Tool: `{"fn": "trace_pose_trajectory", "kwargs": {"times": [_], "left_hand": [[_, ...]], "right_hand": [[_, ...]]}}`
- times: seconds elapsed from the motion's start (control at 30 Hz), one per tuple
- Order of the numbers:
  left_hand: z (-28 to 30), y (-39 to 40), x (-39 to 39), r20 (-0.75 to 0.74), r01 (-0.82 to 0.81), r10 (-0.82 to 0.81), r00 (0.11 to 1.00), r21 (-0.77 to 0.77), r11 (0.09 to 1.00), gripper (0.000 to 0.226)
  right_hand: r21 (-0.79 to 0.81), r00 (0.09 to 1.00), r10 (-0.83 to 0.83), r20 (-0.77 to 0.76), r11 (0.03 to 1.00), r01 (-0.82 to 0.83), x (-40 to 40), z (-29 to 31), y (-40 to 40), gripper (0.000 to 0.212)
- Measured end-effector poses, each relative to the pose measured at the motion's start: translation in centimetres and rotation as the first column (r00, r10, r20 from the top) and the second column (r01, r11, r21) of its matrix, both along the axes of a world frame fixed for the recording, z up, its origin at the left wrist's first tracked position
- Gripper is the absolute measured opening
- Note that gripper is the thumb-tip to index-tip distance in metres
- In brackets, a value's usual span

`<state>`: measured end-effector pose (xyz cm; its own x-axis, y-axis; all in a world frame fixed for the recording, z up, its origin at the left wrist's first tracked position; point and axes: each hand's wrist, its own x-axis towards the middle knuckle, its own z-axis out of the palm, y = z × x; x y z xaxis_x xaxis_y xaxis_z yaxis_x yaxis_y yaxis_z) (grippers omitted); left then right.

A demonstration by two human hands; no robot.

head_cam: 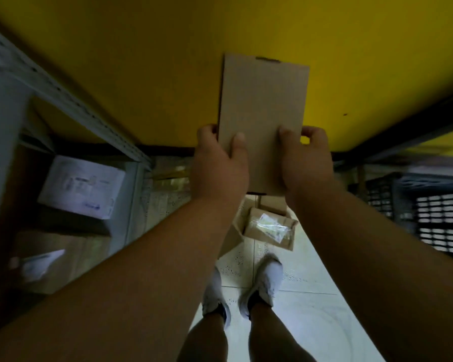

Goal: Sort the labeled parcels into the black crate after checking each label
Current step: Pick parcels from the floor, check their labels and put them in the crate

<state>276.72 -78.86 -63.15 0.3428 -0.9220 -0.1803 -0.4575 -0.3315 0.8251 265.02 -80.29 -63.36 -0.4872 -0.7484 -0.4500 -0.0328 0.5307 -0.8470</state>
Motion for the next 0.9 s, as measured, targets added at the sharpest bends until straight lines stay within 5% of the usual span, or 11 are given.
{"fn": "trace_pose_trajectory", "kwargs": {"times": [0.3, 0.6, 0.73, 0.83, 0.9], "left_hand": [[22.7, 4.7, 2.6, -0.068, -0.029, 0.014, 0.998, -0.219, 0.975, 0.038], [30.3, 7.4, 7.6, -0.018, -0.033, 0.029, 0.999, -0.218, 0.975, 0.039], [32.8, 9.1, 7.9, 0.072, -0.083, 0.11, 0.991, -0.306, 0.948, 0.052], [35.2, 12.2, 6.8, -0.327, -0.215, 0.101, 0.94, -0.335, 0.917, 0.052], [35.9, 14.9, 6.4, -0.567, -0.362, 0.164, 0.807, -0.255, 0.897, 0.067]], "right_hand": [[-0.226, 0.986, 0.133, -0.1, 0.962, -0.153, 1.5, 24.7, 4.1, 0.031], [-0.417, 0.95, 0.271, -0.154, 0.854, -0.311, 4.8, 33.3, 6.8, 0.035], [-0.48, 0.858, 0.491, -0.152, 0.722, -0.498, 6.4, 35.8, 8.1, 0.049], [-0.592, 0.699, 0.715, -0.007, 0.56, -0.58, 7.3, 36.4, 9.0, 0.041], [-0.605, 0.576, 0.804, -0.15, 0.386, -0.696, 8.0, 35.9, 10.0, 0.03]]}}
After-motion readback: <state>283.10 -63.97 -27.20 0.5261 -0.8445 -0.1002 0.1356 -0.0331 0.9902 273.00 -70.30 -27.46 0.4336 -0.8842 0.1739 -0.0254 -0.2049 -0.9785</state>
